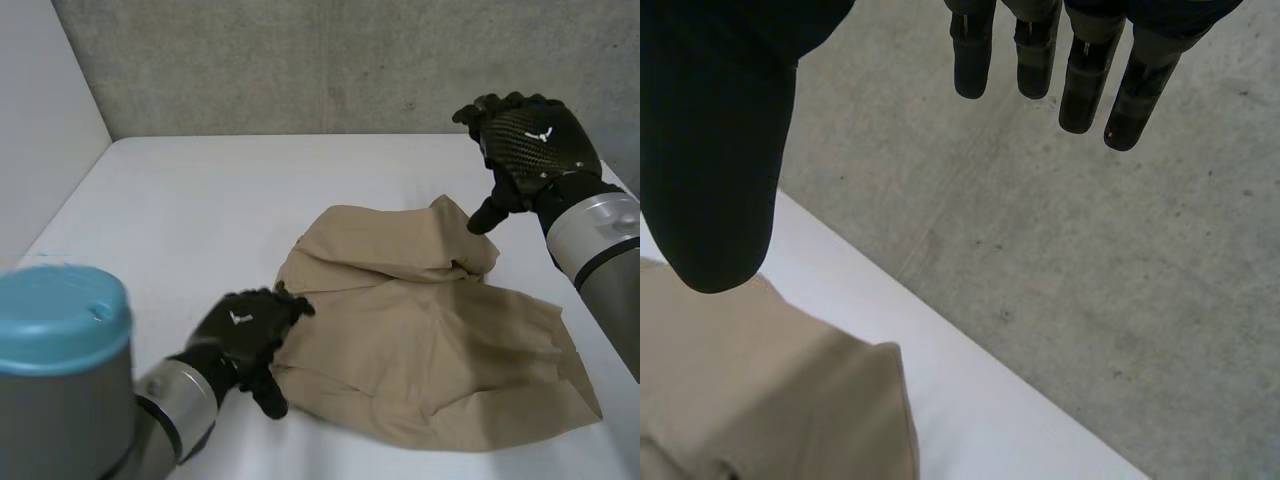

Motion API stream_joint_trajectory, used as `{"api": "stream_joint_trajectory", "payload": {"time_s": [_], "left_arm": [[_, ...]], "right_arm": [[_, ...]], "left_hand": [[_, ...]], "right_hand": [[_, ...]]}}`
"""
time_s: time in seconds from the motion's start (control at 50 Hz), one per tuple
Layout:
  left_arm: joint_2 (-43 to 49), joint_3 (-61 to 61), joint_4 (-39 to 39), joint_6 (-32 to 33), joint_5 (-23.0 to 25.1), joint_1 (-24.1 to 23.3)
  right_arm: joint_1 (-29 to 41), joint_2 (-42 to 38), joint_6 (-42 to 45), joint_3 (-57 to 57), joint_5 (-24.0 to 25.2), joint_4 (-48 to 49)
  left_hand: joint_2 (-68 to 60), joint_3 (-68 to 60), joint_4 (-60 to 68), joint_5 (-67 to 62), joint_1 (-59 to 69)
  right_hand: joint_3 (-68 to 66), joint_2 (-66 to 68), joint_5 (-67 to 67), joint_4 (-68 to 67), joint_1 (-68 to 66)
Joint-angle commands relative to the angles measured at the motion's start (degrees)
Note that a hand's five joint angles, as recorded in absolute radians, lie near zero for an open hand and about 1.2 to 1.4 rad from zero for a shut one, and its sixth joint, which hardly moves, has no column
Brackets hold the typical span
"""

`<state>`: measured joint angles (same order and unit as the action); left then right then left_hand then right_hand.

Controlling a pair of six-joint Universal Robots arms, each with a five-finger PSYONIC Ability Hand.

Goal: Fold the shorts.

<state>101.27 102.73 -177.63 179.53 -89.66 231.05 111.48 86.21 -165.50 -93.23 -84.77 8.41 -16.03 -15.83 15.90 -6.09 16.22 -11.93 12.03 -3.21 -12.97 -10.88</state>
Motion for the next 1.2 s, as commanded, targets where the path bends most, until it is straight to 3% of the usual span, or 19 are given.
{"api": "stream_joint_trajectory", "payload": {"time_s": [0.02,0.06,0.14,0.24,0.42,0.58,0.68,0.74,0.82,1.02,1.08,1.1,1.12,1.2], "left_arm": [[7.5,-0.8,-5.1,-0.1,-6.8,-2.8],[7.5,-1.3,-7.2,-0.1,-8.5,-2.7],[6.2,-2.0,-11.7,0.6,-11.4,-2.4],[2.4,-3.0,-13.9,2.6,-13.9,1.3],[-2.4,-9.4,-15.6,13.7,-13.4,14.8],[-6.8,-23.3,-18.1,14.8,-12.6,15.1],[-6.8,-30.6,-18.8,14.7,-9.3,10.8],[-4.8,-32.2,-19.5,14.9,-6.4,5.7],[3.0,-31.6,-19.8,15.2,-3.4,-1.7],[20.3,-23.6,-19.4,14.5,-2.6,-17.6],[22.0,-23.5,-19.5,14.6,-2.5,-21.0],[22.1,-23.3,-19.8,14.7,-2.5,-22.3],[22.1,-23.3,-19.9,14.9,-2.6,-22.7],[19.6,-23.4,-19.9,14.8,-2.9,-22.7]], "right_arm": [[0.0,-2.0,0.1,-0.1,-0.1,0.0],[0.0,-2.0,0.6,-0.3,-0.1,0.0],[-0.1,-2.0,1.8,-0.7,-0.2,0.0],[-0.2,-1.9,2.5,-1.1,-0.2,0.0],[-1.0,-1.7,2.5,-1.2,-0.3,0.1],[-1.0,-1.4,2.3,-1.1,-0.5,0.1],[-1.6,-1.4,2.1,-1.0,-0.6,0.2],[-2.8,-1.4,2.0,-1.0,-0.4,0.2],[-4.3,-1.4,1.8,-0.8,0.1,0.2],[-6.6,-1.5,2.0,-0.7,0.4,0.3],[-7.0,-1.5,2.1,-0.7,0.4,0.2],[-7.0,-1.6,2.1,-0.7,0.5,0.2],[-7.0,-1.7,2.2,-0.7,0.5,0.2],[-6.8,-1.8,2.2,-0.8,0.5,0.0]], "left_hand": [[-21.9,-22.1,22.0,-21.8,21.7],[-43.8,-44.0,44.0,-43.8,43.6],[-63.9,-64.2,64.1,-63.9,63.8],[-64.0,-64.2,64.1,-63.9,63.8],[-64.0,-64.2,64.1,-63.9,63.8],[-64.0,-64.2,64.1,-63.9,63.8],[-64.0,-64.2,64.1,-63.9,63.8],[-64.0,-64.2,64.1,-63.9,63.8],[-64.0,-64.2,64.1,-63.9,63.8],[-64.0,-64.2,64.1,-63.9,63.8],[-44.4,-44.6,44.5,-44.3,44.2],[-20.8,-21.0,21.0,-20.8,20.6],[-11.4,-11.6,11.6,-11.4,11.2],[-5.6,-5.8,5.8,-5.6,5.4]], "right_hand": [[1.9,-2.0,3.2,3.0,0.9],[1.9,-2.0,3.2,3.0,0.9],[1.9,-2.0,3.2,3.0,0.9],[1.9,-2.0,3.2,3.0,0.9],[1.9,-2.0,3.2,3.0,0.9],[1.9,-2.0,3.2,3.0,0.9],[1.9,-2.0,3.2,3.0,0.9],[1.9,-2.0,3.2,3.0,0.9],[1.9,-2.0,3.2,3.0,0.9],[1.9,-2.0,3.2,3.0,0.9],[1.9,-2.0,3.2,3.0,0.9],[1.9,-2.0,3.2,3.0,0.9],[1.9,-2.0,3.2,3.0,0.9],[1.9,-2.0,3.2,3.0,0.9]]}}
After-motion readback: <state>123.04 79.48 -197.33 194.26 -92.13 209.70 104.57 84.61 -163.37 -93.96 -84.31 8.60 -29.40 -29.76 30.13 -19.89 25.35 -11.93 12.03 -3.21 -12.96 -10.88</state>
